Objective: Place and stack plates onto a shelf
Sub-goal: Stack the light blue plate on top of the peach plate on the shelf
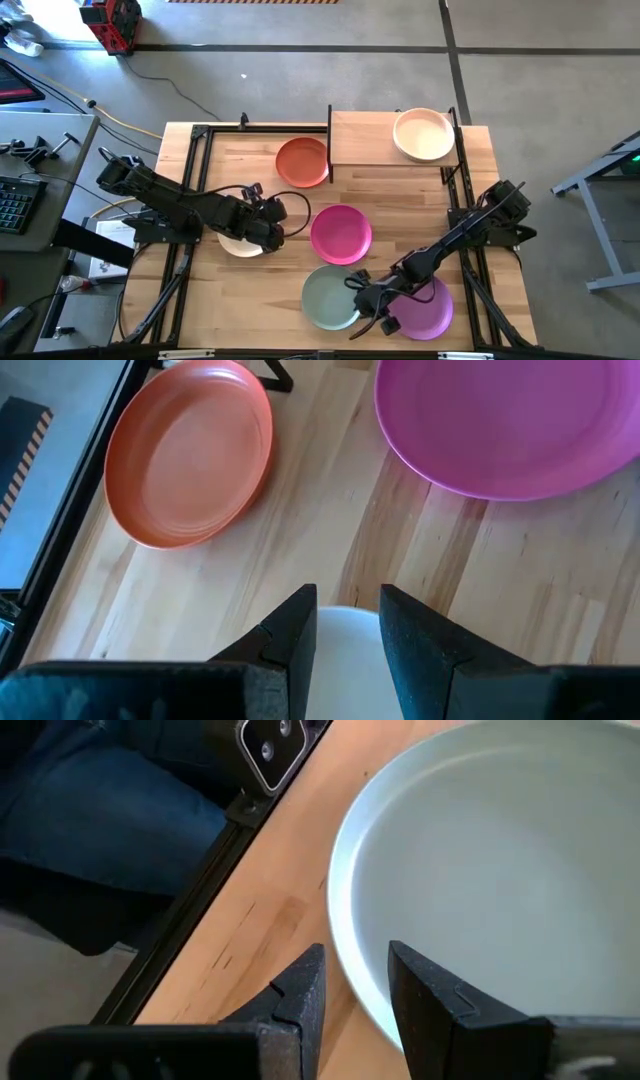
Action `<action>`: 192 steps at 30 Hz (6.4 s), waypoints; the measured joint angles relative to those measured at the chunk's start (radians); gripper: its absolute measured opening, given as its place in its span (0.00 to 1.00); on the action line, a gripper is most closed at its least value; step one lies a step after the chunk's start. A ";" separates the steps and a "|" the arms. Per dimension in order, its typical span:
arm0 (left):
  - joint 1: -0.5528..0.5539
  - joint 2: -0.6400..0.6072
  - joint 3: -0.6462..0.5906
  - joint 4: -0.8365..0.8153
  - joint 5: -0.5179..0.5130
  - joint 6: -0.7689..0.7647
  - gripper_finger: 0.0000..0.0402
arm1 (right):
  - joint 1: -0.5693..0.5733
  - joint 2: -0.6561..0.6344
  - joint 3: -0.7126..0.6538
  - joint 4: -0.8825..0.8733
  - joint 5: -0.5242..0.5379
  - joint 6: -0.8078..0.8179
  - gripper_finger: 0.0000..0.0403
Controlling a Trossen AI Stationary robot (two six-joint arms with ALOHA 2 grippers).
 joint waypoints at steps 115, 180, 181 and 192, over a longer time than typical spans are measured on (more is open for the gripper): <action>0.052 0.000 0.000 0.008 0.045 0.000 0.25 | -0.519 -0.789 0.001 -0.711 0.812 -0.250 0.00; 0.052 0.000 0.000 0.009 0.045 0.000 0.25 | -1.116 -0.727 0.002 -0.877 0.341 -0.228 0.02; 0.052 0.000 0.000 0.008 0.045 0.000 0.25 | -1.116 -0.727 0.002 -0.877 0.341 -0.228 0.03; 0.052 0.000 0.000 0.009 0.045 0.000 0.25 | -1.116 -0.727 0.002 -0.877 0.358 -0.228 0.21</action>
